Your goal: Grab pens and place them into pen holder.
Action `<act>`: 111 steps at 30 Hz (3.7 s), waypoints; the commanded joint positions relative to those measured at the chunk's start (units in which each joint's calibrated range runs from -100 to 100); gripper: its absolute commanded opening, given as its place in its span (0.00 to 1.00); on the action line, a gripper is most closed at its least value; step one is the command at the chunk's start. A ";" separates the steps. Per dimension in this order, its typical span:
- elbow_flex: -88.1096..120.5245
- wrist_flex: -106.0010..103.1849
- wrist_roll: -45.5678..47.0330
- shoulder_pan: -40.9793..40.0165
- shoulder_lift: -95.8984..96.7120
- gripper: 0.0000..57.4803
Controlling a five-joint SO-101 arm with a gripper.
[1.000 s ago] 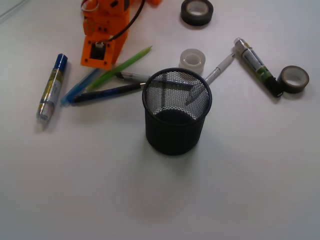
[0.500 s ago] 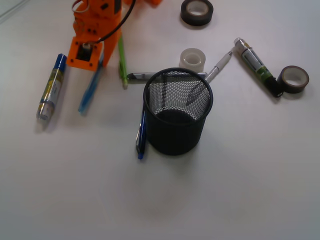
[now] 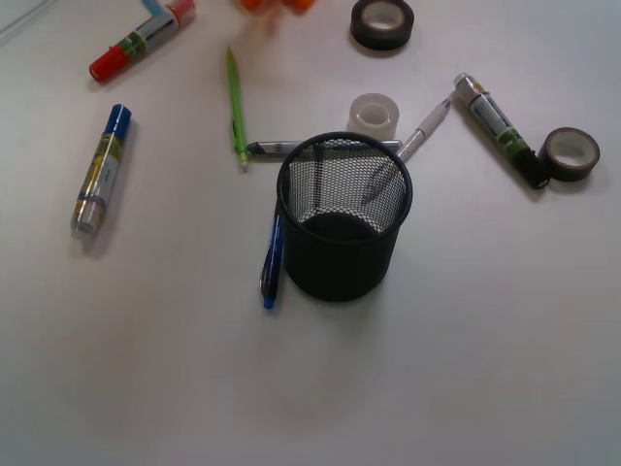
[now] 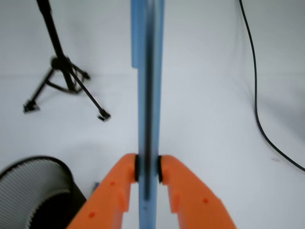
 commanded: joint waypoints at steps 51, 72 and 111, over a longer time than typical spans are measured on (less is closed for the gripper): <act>7.69 38.82 10.84 -4.78 0.03 0.40; 12.85 40.39 8.79 -4.33 23.40 0.40; -12.33 43.81 9.47 1.05 10.48 0.01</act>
